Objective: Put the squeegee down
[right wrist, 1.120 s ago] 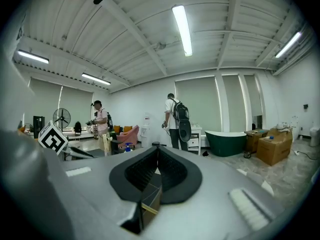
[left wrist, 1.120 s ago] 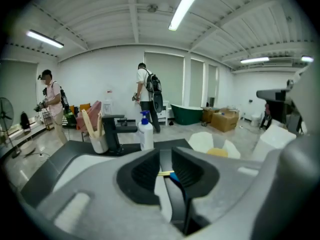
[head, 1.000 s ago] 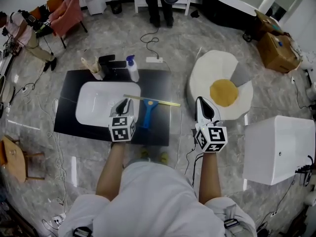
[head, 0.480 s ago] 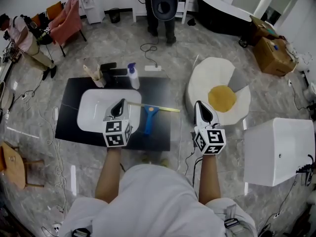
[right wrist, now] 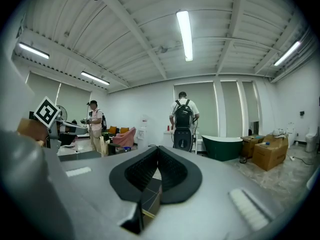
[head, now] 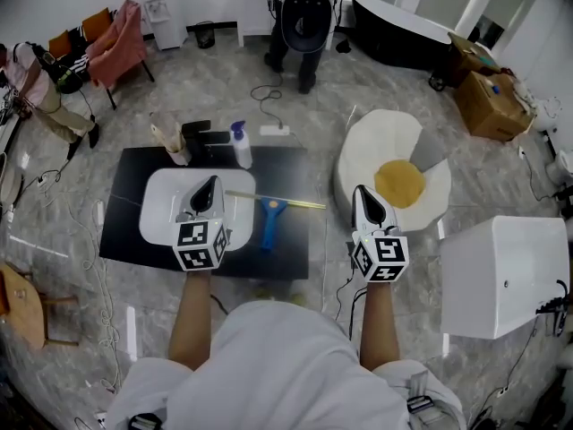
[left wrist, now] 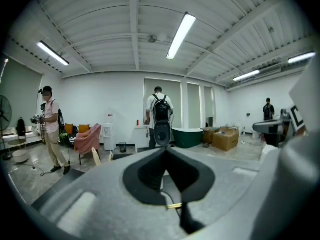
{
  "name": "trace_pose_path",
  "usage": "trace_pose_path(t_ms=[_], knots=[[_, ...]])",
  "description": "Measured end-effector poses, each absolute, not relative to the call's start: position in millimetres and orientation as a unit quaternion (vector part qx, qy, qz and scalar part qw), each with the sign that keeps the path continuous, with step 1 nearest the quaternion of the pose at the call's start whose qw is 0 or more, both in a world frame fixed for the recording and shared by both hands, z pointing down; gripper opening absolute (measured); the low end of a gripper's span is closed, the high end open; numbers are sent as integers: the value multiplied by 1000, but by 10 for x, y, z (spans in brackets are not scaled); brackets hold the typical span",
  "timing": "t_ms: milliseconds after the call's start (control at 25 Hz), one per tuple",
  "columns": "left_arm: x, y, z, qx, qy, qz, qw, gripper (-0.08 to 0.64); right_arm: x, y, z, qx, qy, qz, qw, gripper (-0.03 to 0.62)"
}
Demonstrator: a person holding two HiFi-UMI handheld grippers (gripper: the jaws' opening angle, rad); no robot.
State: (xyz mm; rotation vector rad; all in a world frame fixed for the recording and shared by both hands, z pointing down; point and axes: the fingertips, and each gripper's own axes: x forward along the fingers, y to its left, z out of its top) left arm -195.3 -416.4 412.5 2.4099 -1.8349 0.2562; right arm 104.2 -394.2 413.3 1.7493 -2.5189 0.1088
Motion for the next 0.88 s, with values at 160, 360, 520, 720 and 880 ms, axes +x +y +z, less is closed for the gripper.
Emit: trace_pose_path(t_ms=[160, 360, 520, 720, 880], knots=[[-1957, -4195, 4074, 794, -601, 79, 47, -2, 1055, -3956, 4118, 572, -819, 37, 34, 3], [-1946, -4231, 3997, 796, -600, 71, 41, -2, 1082, -3979, 4105, 574, -818, 36, 33, 3], [-1953, -4244, 3980, 797, -599, 69, 39, -2, 1084, -3991, 4085, 575, -817, 34, 32, 3], [-1916, -4263, 3980, 799, -596, 69, 38, -2, 1114, -4001, 4099, 575, -816, 34, 34, 3], [-1907, -4293, 3967, 801, -594, 68, 36, -2, 1103, -4031, 4081, 575, -817, 33, 34, 3]])
